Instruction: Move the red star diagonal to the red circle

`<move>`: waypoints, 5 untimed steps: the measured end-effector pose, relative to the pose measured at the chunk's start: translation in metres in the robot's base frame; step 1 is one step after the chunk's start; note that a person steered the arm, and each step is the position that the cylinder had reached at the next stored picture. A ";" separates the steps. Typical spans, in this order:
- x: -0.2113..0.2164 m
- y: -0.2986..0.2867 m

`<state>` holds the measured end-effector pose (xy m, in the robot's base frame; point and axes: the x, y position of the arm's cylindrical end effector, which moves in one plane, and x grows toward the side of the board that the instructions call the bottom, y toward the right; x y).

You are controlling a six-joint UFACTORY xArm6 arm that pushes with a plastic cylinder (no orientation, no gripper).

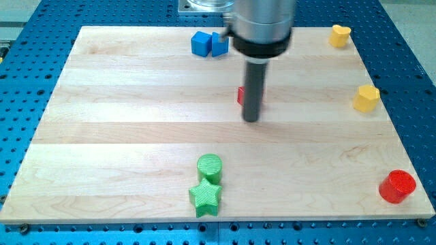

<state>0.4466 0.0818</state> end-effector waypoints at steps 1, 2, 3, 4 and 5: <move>-0.001 0.008; -0.007 -0.060; -0.008 -0.102; -0.014 -0.113; -0.047 -0.086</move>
<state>0.4000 -0.0045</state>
